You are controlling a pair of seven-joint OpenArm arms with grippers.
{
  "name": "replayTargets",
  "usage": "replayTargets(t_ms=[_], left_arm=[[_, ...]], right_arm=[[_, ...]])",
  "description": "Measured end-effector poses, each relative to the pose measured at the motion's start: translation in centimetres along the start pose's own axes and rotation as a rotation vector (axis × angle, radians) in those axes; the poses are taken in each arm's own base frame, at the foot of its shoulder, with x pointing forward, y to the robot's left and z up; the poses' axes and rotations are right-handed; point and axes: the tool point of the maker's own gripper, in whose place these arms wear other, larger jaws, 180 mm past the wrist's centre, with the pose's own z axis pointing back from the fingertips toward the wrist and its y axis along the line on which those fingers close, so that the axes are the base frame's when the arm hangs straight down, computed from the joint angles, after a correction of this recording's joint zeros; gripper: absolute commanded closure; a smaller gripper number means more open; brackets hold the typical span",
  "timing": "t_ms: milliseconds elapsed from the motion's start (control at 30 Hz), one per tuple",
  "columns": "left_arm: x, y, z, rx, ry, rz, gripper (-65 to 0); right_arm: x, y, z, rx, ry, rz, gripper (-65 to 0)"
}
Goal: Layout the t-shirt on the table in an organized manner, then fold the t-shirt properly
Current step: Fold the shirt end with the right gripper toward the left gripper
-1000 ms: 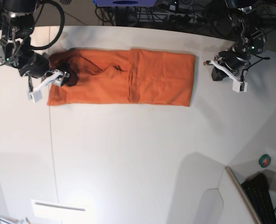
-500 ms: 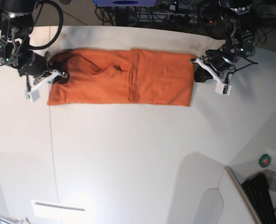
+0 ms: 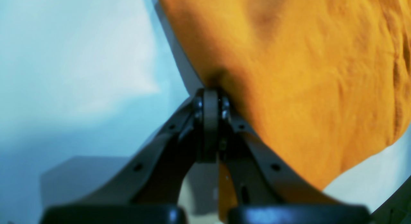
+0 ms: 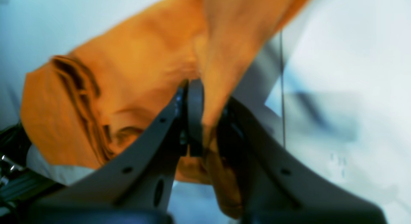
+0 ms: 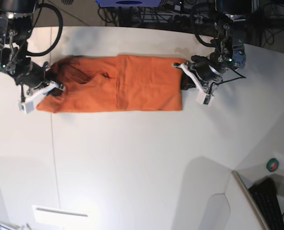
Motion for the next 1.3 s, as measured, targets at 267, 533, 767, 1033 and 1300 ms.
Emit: replayTargets(t_ms=[267,533,767,1033,1300], left_arm=[[0.6,-1.2,-0.9,-0.020,0.006,0.000,0.0],[0.9,-1.1,-1.0,-0.017,0.001,-0.006,0.0],[0.9,-1.1,-1.0,-0.017,0.002,-0.006,0.0],[0.8,-1.1,-0.9,-0.017,0.003,-0.005,0.0],[0.8,-1.1,-0.9,-0.017,0.003,-0.006,0.0]], right_arm=[[1.4,5.2,0.9,0.049,-0.036,0.110,0.0],[-1.2,11.3,0.7,0.129,0.019,0.178,0.0],[-2.9,15.8,-0.1,0.217,0.057,0.212,0.0],[-5.1,19.4,0.2,0.270,0.098,0.225,0.0],[-4.6,22.9,0.1,0.319,0.057,0.259,0.0]])
